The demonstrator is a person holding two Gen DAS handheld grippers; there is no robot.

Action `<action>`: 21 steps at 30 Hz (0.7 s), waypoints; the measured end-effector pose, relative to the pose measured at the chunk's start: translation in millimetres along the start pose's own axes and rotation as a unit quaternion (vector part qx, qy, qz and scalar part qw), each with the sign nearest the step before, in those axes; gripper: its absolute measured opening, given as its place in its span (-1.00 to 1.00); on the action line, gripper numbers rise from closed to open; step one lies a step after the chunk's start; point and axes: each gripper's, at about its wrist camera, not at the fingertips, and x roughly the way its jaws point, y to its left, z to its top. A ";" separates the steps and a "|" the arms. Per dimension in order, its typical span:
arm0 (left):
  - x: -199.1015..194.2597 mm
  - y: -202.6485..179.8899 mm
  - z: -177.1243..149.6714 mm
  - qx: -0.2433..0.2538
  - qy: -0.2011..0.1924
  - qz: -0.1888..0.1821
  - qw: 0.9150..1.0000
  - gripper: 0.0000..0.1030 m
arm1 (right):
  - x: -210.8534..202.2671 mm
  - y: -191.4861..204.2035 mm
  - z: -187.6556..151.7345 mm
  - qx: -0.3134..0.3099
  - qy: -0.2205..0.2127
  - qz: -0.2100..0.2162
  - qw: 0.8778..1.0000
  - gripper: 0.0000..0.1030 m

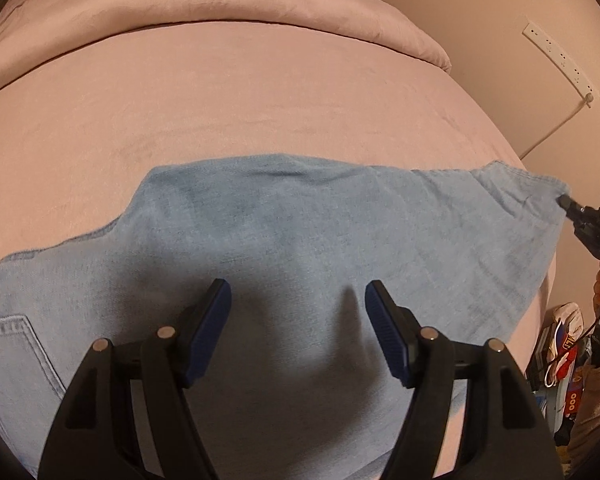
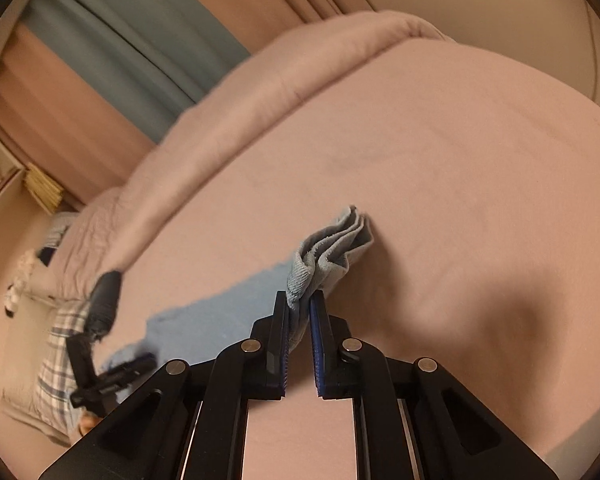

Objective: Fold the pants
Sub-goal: 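Lift the cuff end with the right tool and fold it toward the left tool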

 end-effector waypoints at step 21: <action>1.8 -27.0 -4.0 -0.037 0.015 -0.062 0.997 0.39 | 25.1 -82.2 -67.8 0.165 0.025 0.034 0.985 -0.06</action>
